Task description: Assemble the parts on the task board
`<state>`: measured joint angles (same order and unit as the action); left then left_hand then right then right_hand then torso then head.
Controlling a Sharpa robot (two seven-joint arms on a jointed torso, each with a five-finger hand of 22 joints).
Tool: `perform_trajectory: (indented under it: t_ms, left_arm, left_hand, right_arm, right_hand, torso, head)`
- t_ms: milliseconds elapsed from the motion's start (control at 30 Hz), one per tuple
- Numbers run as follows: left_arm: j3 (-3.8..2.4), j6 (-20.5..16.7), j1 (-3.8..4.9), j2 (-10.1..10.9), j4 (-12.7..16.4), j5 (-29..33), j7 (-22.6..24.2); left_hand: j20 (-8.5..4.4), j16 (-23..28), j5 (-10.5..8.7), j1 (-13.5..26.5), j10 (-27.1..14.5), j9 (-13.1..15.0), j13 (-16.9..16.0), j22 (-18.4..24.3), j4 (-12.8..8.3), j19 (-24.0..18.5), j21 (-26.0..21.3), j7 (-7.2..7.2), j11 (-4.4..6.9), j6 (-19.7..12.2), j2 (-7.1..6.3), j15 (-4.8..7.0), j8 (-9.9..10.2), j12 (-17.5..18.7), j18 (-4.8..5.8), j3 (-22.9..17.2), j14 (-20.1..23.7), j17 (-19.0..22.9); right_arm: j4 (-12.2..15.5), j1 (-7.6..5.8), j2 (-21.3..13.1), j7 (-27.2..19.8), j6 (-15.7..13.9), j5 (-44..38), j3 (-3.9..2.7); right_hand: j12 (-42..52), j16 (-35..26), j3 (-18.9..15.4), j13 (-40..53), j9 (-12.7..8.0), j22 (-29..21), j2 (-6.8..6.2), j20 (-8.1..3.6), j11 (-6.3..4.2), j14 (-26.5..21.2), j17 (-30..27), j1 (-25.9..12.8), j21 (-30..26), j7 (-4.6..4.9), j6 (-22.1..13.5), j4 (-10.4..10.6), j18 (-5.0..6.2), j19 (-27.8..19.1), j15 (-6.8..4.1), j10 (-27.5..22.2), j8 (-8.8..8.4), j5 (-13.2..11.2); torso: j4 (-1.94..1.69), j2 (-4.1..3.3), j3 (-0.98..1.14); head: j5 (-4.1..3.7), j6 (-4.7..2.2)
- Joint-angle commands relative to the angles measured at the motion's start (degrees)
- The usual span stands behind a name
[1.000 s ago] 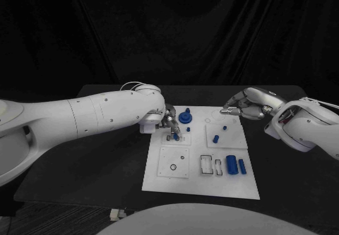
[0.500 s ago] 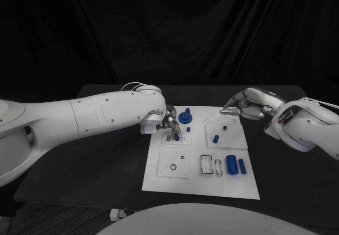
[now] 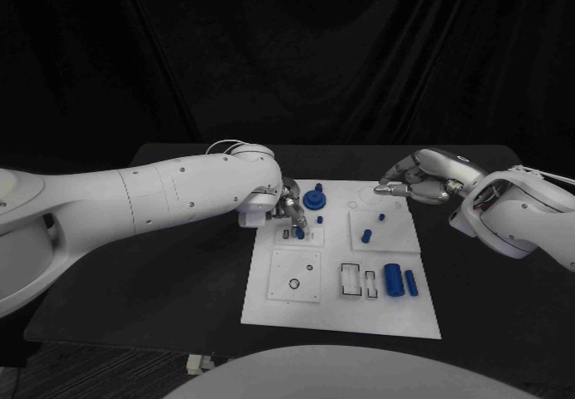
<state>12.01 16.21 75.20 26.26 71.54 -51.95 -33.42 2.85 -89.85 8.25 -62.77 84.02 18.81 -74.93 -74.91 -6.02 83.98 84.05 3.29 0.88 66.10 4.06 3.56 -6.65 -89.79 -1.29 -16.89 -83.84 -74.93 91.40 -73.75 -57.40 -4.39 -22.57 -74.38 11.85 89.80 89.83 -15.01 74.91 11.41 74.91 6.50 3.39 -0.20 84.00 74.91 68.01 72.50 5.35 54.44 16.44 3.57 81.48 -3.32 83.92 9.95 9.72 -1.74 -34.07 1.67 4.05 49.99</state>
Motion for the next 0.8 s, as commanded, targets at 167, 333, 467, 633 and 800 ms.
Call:
perform_trajectory:
  t_ms: [167,333,467,633,800]
  left_arm:
    - [0.19,0.6,-0.63,-0.1,0.0,0.5,0.4]
    - [0.19,0.5,-0.67,0.0,0.1,-0.1,0.4]
    - [0.20,0.6,-0.68,0.0,0.1,-0.5,0.4]
    - [0.20,0.7,-0.69,0.1,0.2,-1.0,0.4]
    - [0.20,0.9,-0.70,0.1,0.2,-1.2,0.5]
  left_hand:
    - [-0.35,-0.2,-1.87,0.9,6.0,0.3,-15.1,-8.2,-1.5,0.2,-0.7,-0.04,0.22,-0.6,0.13,0.45,0.2,-0.2,-0.88,-2.0,-6.2,-15.1]
    - [-0.38,-0.2,-4.06,1.9,6.0,0.4,-15.1,-8.0,0.6,0.1,-1.1,-0.02,0.24,-0.7,-0.09,0.50,0.3,-0.2,-0.96,-0.2,-6.2,-15.1]
    - [-0.37,-0.2,-4.85,3.4,6.0,0.4,-15.1,-7.8,2.6,0.0,-1.4,0.10,0.19,-0.8,-0.56,0.47,0.5,-0.2,-1.01,1.7,-6.2,-15.1]
    - [-0.33,-0.2,-5.39,5.9,6.0,0.4,-15.1,-7.7,5.4,-0.1,-1.7,0.33,0.02,-0.9,-1.42,0.37,0.7,-0.2,-1.07,4.4,-6.2,-15.1]
    - [-0.33,-0.2,-5.48,7.7,6.0,0.4,-15.1,-7.5,7.6,-0.2,-2.0,0.34,0.02,-0.9,-1.94,0.38,0.8,-0.2,-1.12,6.5,-6.2,-15.1]
  right_arm:
    - [0.1,0.14,-0.1,0.8,0.2,-0.1,-0.04]
    - [0.0,0.14,0.0,0.8,0.3,-0.1,-0.04]
    - [0.0,0.14,0.0,0.8,0.3,-0.1,-0.04]
    - [0.0,0.15,0.0,0.8,0.4,-0.1,-0.04]
    - [-0.1,0.15,0.0,0.8,0.5,-0.1,-0.04]
  right_hand:
    - [0.2,0.2,-0.4,15.1,-0.1,9.8,0.08,0.04,0.50,6.0,15.1,0.5,-0.4,0.09,0.4,0.1,0.42,-0.5,0.34,6.1,-0.23,0.4]
    - [0.2,0.2,-0.4,15.1,-0.1,9.8,0.08,0.04,0.50,6.0,15.1,0.5,-0.4,0.09,0.4,0.1,0.42,-0.5,0.34,6.1,-0.23,0.4]
    - [0.2,0.2,-0.4,15.1,-0.1,9.8,0.08,0.04,0.50,6.0,15.1,0.5,-0.4,0.09,0.4,0.1,0.42,-0.5,0.34,6.1,-0.23,0.4]
    - [0.2,0.2,-0.4,15.1,-0.1,9.7,0.08,0.04,0.50,6.0,15.1,0.5,-0.5,0.09,0.3,0.1,0.44,-0.5,0.34,6.1,-0.24,0.4]
    - [0.2,0.2,-0.5,15.1,-0.1,9.7,0.07,0.05,0.50,6.0,15.1,0.5,-0.6,0.09,0.3,0.1,0.46,-0.5,0.35,6.1,-0.26,0.4]
  torso:
    - [0.00,-0.01,0.02]
    - [-0.01,-0.02,0.00]
    - [-0.03,-0.03,-0.02]
    - [0.00,0.01,-0.02]
    - [-0.02,0.00,-0.02]
  head:
    - [0.12,0.01]
    - [0.17,0.01]
    - [0.19,0.01]
    - [0.28,0.01]
    - [0.27,0.01]
